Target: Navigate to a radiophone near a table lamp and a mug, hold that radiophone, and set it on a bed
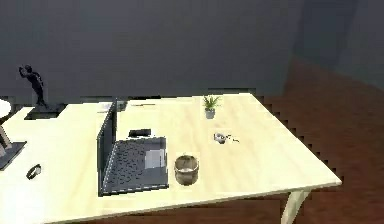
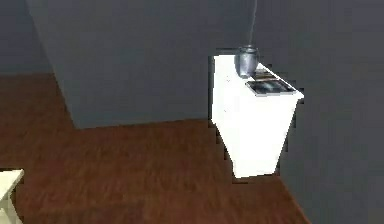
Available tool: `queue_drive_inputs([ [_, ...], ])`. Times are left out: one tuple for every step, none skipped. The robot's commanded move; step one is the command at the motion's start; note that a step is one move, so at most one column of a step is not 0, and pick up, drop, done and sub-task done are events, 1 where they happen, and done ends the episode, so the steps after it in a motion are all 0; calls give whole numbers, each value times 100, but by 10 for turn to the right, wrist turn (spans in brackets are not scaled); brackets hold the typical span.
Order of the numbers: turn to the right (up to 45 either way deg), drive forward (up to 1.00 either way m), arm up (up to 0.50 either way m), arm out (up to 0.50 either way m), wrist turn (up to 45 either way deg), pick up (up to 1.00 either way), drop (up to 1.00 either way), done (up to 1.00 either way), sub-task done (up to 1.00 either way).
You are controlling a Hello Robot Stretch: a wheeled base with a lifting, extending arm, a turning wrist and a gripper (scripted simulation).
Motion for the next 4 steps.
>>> queue_drive_inputs([
  [0,30,0,0,0,0,0,0,0],
  [-450,0,0,0,0,0,0,0,0],
  [-450,0,0,0,0,0,0,0,0],
  [-180,0,0,0,0,0,0,0,0],
])
